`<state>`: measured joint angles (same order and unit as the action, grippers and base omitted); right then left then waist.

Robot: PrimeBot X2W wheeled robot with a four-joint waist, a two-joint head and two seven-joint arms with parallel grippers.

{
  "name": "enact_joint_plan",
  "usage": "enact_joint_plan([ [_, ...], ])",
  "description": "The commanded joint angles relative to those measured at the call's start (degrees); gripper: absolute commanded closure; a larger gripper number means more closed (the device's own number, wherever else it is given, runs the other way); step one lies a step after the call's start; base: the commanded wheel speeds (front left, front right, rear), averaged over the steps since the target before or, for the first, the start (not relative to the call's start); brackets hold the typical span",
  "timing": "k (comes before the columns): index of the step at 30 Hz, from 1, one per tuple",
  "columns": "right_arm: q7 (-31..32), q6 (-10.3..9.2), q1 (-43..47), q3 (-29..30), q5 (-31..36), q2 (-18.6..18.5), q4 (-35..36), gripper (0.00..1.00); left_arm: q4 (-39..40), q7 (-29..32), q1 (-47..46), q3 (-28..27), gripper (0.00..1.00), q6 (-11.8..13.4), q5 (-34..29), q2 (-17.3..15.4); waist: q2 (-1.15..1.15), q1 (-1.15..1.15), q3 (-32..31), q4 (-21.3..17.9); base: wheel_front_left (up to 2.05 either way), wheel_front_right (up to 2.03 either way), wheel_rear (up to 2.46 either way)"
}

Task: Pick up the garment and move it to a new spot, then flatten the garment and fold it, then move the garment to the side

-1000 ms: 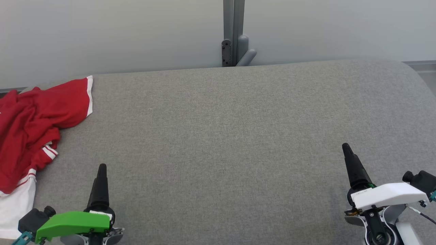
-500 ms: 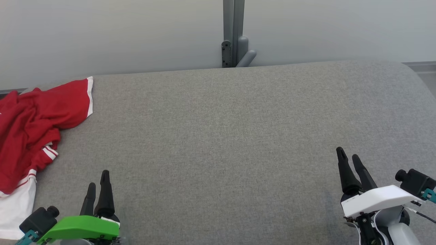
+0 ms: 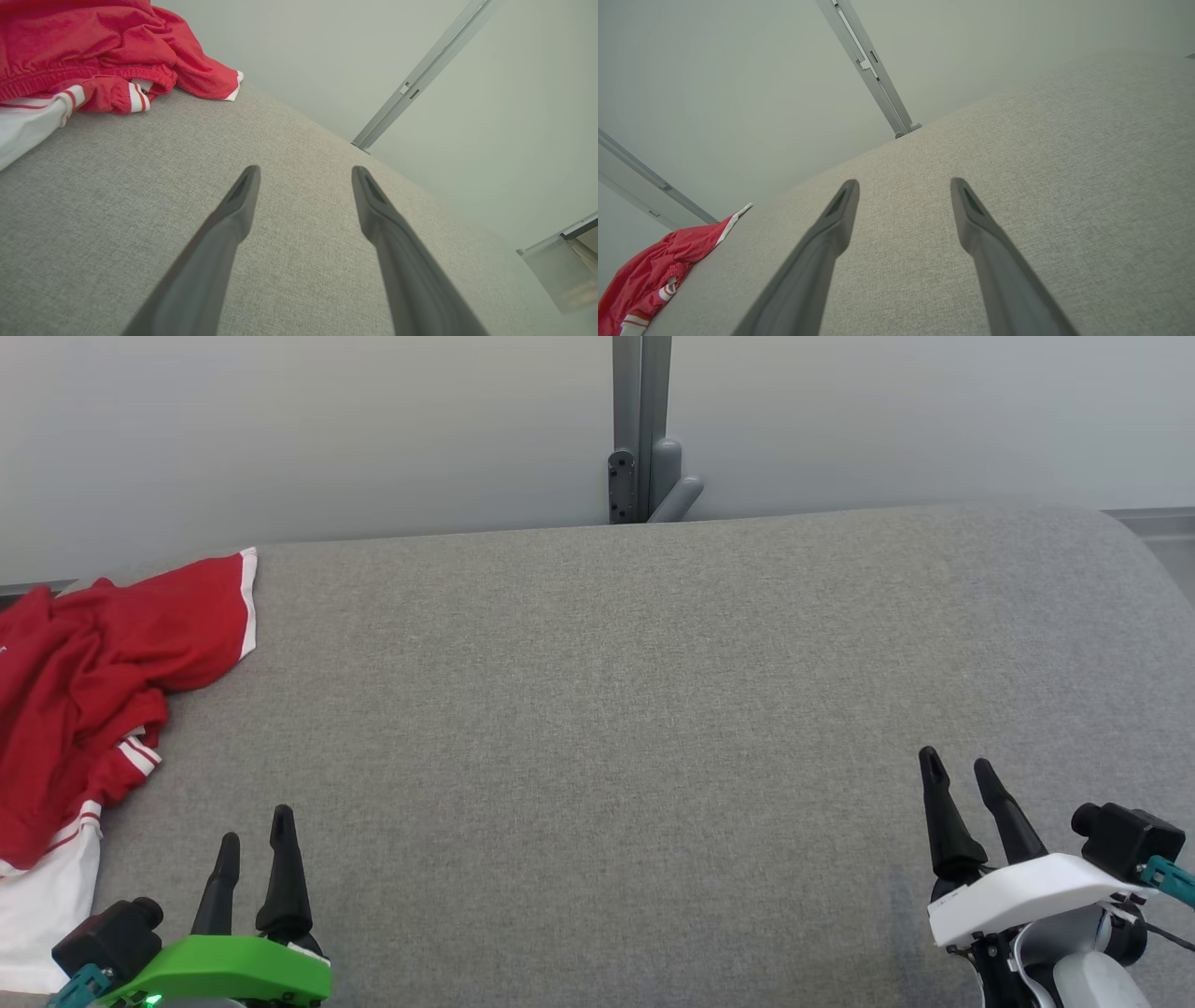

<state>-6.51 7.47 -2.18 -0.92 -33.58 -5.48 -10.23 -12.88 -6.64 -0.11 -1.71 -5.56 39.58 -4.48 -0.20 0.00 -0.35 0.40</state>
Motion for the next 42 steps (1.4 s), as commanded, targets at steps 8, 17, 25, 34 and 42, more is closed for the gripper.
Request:
enact_joint_plan([
  [8, -1.7, 0.02, 0.1, 0.3, 6.4, -0.3, 0.6, 0.0, 1.2, -1.6, 0.7, -0.2, 0.0, -0.7, -6.8, -0.7, 0.11, 0.0, 0.1, 0.0, 0.0, 0.0, 0.0],
  [17, -3.0, 0.03, 0.7, 0.4, 11.9, -0.1, 0.4, 0.0, 0.4, -2.9, 1.3, -0.4, 0.0, -1.2, -11.9, -0.9, 0.12, 0.0, 0.1, 0.0, 0.0, 0.0, 0.0],
  [25, -4.1, 0.02, 1.0, 0.5, 16.0, 0.2, 0.6, 0.0, -0.1, -4.0, 1.6, -0.8, 0.0, -1.4, -16.3, -0.8, 0.13, 0.0, 0.2, 0.0, 0.0, 0.0, 0.0],
  [34, -5.3, 0.02, 1.7, 1.0, 20.4, 0.3, 0.4, 0.0, 0.0, -5.2, 2.2, -1.3, 0.0, -1.5, -21.2, -0.4, 0.15, 0.0, 0.2, 0.1, 0.0, 0.0, 0.0],
  [42, -6.3, 0.03, 2.1, 2.2, 22.6, 0.7, 0.1, 0.0, 0.2, -6.2, 2.7, -1.7, 0.0, -1.7, -24.8, -0.2, 0.16, 0.0, 0.2, 0.0, 0.0, 0.0, 0.0],
])
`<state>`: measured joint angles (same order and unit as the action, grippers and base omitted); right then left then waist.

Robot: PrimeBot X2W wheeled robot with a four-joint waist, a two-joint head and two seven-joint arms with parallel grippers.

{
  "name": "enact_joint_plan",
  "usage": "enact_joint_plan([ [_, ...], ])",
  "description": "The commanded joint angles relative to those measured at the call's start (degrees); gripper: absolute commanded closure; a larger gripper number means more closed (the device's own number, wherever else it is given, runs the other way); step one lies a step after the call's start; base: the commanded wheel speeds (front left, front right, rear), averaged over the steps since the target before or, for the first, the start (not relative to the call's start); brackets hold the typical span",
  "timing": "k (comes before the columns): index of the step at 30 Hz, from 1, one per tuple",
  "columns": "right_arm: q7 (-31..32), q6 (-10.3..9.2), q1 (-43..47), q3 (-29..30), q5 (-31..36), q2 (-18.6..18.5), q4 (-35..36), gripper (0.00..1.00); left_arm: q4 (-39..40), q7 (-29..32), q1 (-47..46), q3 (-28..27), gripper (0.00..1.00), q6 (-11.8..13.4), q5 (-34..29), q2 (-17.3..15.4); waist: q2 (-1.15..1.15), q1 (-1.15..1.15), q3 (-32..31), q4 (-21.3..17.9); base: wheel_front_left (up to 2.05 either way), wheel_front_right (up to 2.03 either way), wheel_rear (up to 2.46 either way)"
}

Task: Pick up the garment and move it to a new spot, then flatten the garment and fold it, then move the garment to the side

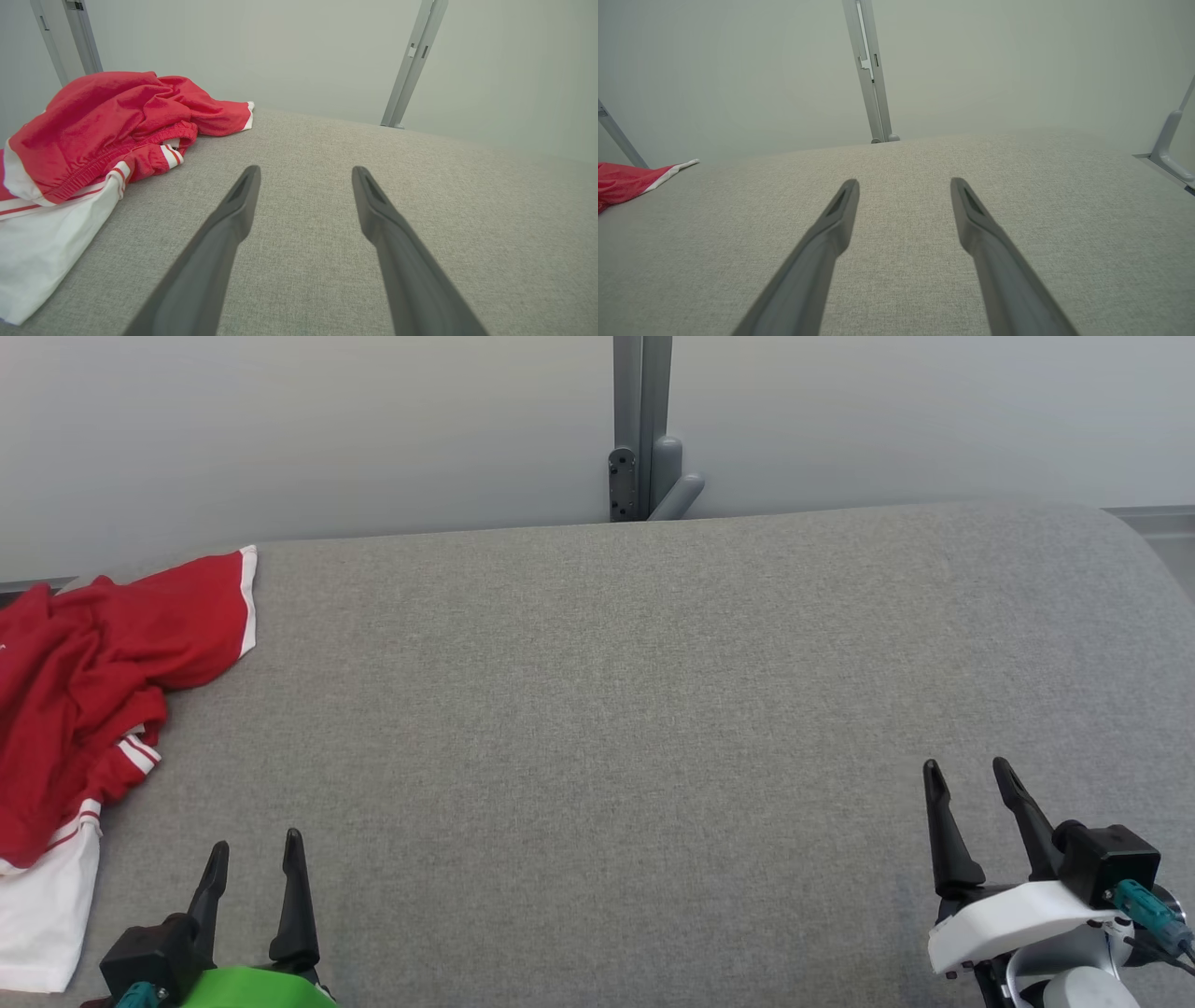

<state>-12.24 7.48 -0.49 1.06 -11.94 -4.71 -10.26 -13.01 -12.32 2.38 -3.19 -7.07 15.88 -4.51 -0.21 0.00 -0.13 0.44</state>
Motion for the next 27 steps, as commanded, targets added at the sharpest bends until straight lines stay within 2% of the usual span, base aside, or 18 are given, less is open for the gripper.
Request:
enact_joint_plan([
  [1, -0.7, 0.02, 0.4, 0.5, 1.0, 0.1, 0.0, 0.0, 0.2, -0.6, 0.3, -0.2, 0.0, -0.2, -1.4, -0.3, 0.17, 0.0, 0.0, -0.1, 0.0, 0.0, 0.0],
  [23, -3.0, 0.02, 1.3, 1.7, 6.1, 0.8, -0.7, 0.0, -0.9, -2.9, 1.3, 0.1, 0.0, -0.5, -7.7, -0.9, 0.2, 0.0, 0.2, -0.2, 0.0, 0.0, 0.0],
  [27, -3.0, 0.01, 1.3, 1.6, 6.1, 0.8, -0.8, 0.0, -1.2, -2.9, 1.3, 0.2, 0.0, -0.5, -7.2, -1.1, 0.21, 0.0, 0.1, -0.1, 0.0, 0.0, 0.0],
])
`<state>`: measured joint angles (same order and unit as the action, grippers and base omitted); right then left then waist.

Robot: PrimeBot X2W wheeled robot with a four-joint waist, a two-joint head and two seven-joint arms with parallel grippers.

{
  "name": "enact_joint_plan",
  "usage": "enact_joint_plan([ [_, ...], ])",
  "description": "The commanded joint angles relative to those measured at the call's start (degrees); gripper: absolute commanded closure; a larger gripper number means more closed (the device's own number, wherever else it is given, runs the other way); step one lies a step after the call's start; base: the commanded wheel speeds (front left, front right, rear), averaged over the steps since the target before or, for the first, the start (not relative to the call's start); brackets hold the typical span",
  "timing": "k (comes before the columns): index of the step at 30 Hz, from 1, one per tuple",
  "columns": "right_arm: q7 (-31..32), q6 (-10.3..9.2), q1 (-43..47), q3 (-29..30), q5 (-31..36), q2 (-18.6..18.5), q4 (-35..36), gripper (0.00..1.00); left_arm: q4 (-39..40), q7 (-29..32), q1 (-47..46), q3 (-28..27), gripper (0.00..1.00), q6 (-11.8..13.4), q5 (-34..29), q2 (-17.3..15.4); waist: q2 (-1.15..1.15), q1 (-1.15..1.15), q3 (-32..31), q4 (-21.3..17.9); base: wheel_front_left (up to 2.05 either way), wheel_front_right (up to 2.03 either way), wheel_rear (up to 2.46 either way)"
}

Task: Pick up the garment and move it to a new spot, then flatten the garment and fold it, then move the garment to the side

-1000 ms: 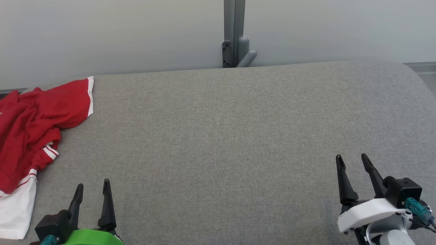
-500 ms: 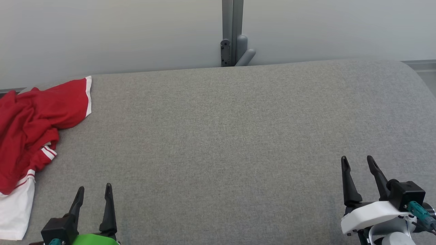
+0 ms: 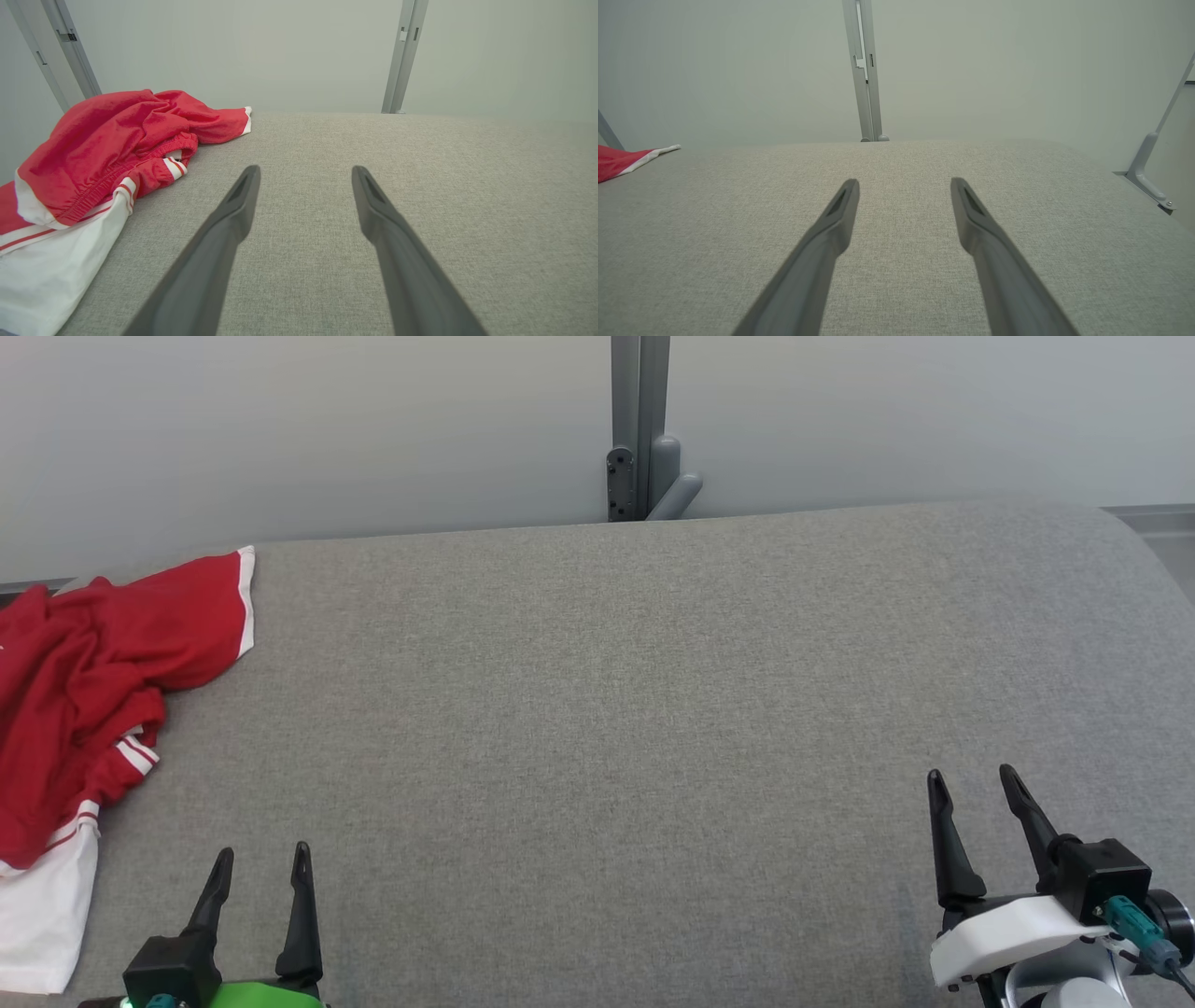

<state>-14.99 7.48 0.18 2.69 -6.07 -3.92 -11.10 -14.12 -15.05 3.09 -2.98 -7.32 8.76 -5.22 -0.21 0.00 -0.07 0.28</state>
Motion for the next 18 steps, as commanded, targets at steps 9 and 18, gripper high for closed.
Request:
enact_joint_plan([
  [9, -0.3, 0.01, 0.6, -0.4, -0.1, 0.1, -0.3, 0.0, -0.7, -0.2, 0.3, 0.7, 0.0, -0.3, 0.7, -0.7, 0.21, 0.0, -0.1, 0.9, 0.0, 0.0, 0.0],
  [18, -0.3, 0.01, 1.1, -1.6, -0.6, 0.2, -0.3, 0.0, -1.2, -0.2, -0.2, 0.4, 0.0, -0.2, 1.1, -1.0, 0.21, 0.0, -0.8, 5.8, 0.0, 0.0, 0.0],
])
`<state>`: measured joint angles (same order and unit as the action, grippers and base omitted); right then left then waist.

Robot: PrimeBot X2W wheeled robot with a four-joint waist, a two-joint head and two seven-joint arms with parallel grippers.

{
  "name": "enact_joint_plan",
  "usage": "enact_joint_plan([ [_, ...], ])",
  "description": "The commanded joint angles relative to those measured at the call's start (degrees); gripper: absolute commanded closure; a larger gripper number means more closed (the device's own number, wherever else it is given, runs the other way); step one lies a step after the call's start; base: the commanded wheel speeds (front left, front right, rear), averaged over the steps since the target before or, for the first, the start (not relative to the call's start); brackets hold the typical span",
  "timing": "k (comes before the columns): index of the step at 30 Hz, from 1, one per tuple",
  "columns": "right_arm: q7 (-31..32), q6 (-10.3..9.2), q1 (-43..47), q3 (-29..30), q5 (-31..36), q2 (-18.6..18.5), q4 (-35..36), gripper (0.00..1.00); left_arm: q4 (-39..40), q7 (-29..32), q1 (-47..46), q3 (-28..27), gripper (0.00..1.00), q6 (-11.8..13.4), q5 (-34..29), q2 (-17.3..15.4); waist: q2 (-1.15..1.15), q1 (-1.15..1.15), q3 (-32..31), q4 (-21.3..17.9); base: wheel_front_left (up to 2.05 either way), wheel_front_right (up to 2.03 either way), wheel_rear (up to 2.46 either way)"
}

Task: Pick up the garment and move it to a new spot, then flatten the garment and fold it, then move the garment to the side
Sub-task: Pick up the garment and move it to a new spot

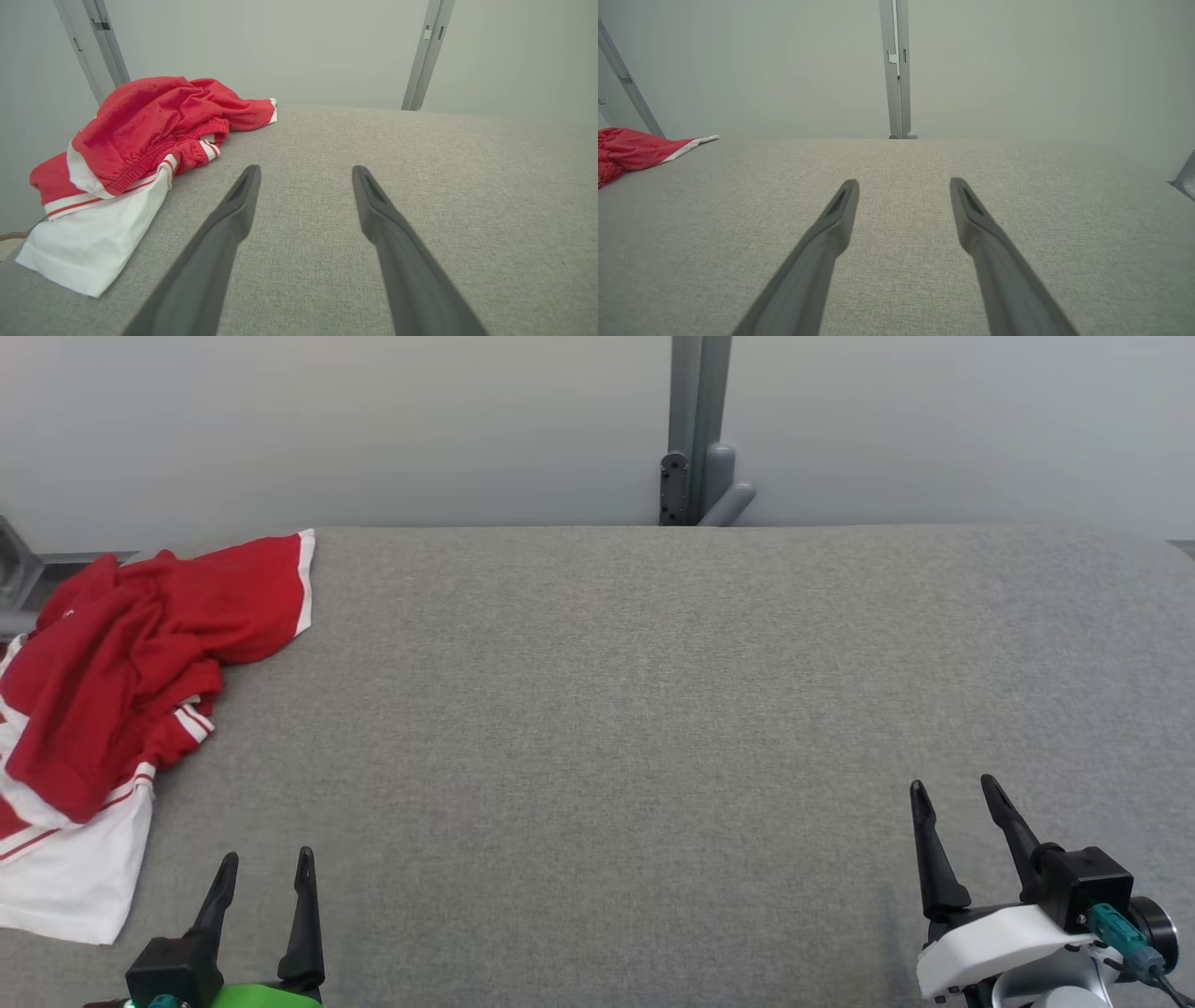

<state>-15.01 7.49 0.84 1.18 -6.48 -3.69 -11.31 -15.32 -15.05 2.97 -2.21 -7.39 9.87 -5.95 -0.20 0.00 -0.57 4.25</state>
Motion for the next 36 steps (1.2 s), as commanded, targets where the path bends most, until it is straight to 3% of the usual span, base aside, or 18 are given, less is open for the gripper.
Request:
enact_joint_plan([
  [1, -0.3, 0.0, 0.6, 0.1, -0.3, 0.0, 0.1, 0.0, -0.2, -0.2, -0.2, 0.1, 0.0, -0.2, -0.1, -0.2, 0.2, 0.0, -0.4, 3.2, 0.0, 0.0, 0.0],
  [10, -0.3, 0.0, -0.2, -3.3, -0.8, 0.4, -0.5, 0.0, -0.2, -0.1, 1.7, -2.0, 0.0, -0.1, 0.4, -0.2, 0.2, 0.0, -1.1, 15.7, 0.0, 0.0, 0.0],
  [16, -0.2, 0.0, -2.0, -6.9, -1.5, 0.4, -1.2, 0.0, 0.2, -0.1, 3.5, -4.4, 0.0, -0.2, 0.8, -0.2, 0.2, 0.0, -0.5, 19.6, 0.0, 0.0, 0.0],
  [23, -0.2, -0.01, -3.9, -7.8, -1.3, -0.7, -0.8, 0.0, 1.6, -0.1, 1.3, -5.6, 0.0, -0.2, 2.0, 0.9, 0.2, 0.0, 3.9, 18.5, 0.0, 0.0, 0.0],
  [29, -0.2, -0.01, -7.6, -7.6, -0.4, -4.2, 0.8, 0.0, 1.8, -0.1, -6.6, -4.5, 0.0, -0.2, 4.6, 1.2, 0.2, 0.0, 13.7, 15.6, 0.0, 0.0, 0.0],
  [32, -0.2, -0.01, -10.2, -7.6, 0.0, -6.8, 2.0, 0.0, 0.2, -0.1, -13.0, -2.2, 0.0, -0.2, 7.3, -1.2, 0.2, 0.0, 19.6, 13.9, 0.0, 0.0, 0.0],
  [36, -0.2, -0.01, -12.7, -7.1, 0.1, -9.3, 3.7, 0.0, -4.0, -0.1, -21.6, 2.5, 0.0, -0.2, 11.0, -6.7, 0.2, 0.0, 25.6, 12.0, 0.0, 0.0, 0.0],
])
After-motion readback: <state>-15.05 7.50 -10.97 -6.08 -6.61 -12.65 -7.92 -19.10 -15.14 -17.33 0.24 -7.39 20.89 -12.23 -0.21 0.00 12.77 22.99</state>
